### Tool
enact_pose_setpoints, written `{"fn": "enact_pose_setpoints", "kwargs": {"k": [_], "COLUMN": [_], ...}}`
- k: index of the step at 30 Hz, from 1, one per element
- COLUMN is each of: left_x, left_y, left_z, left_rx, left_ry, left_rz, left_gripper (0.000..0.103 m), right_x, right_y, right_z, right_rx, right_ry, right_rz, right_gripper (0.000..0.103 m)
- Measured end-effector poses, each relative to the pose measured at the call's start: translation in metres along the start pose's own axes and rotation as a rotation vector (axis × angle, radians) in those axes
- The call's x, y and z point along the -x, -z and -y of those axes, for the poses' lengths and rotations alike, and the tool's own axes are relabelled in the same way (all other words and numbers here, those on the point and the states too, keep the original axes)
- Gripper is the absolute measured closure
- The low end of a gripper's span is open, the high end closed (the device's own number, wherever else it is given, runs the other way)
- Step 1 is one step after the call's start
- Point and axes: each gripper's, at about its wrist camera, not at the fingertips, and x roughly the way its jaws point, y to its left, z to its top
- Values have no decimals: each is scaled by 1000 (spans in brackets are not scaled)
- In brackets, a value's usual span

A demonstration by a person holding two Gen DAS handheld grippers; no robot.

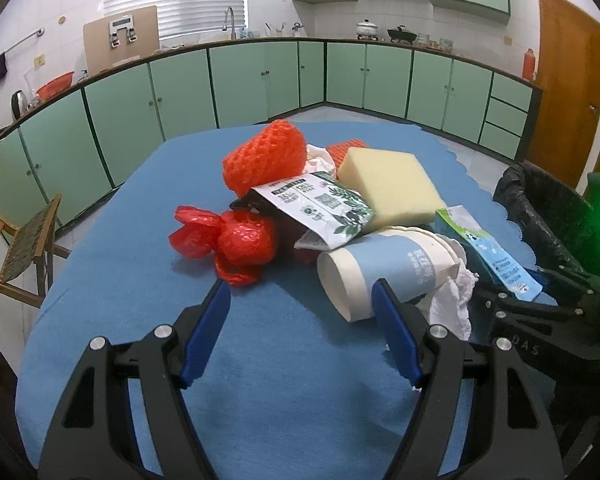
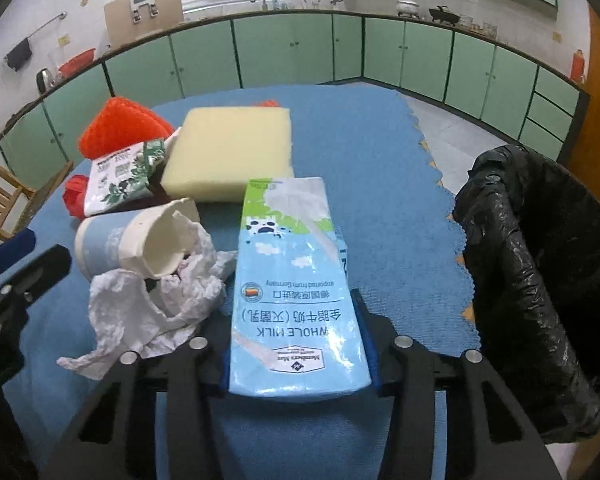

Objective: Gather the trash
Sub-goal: 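Grasp the milk carton with right tool while left tool grasps the white tissue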

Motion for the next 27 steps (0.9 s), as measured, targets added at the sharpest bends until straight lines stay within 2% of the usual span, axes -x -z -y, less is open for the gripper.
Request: {"fn": "enact_pose_setpoints", "kwargs": {"k": [6,12,17,25,26,27], "left_x": [2,-4,-17,-33,-36,-39], "left_y": [3,8,6,11,12,13], "left_z": [18,52,70,96,98,99], "left_rx": [-3,-25,-20,-32,-36,-35], "left_ry": [38,89,89,117,112,112], "left_rz": [-4,-23,-36,-104,-120,-130], "left_gripper": [33,33,32,32,33,40], "right_x": [21,39,47,51,51,51], "right_y": [5,7,9,14,14,14], "right_z": [20,40,60,78,80,82], "right_rx": [-31,-36,-56,-110,-115,-120], "right_ry": [10,30,38,48,47,46], "right_rz": [28,60,72,81,82,82], "right_gripper": [56,56,56,56,56,56]}}
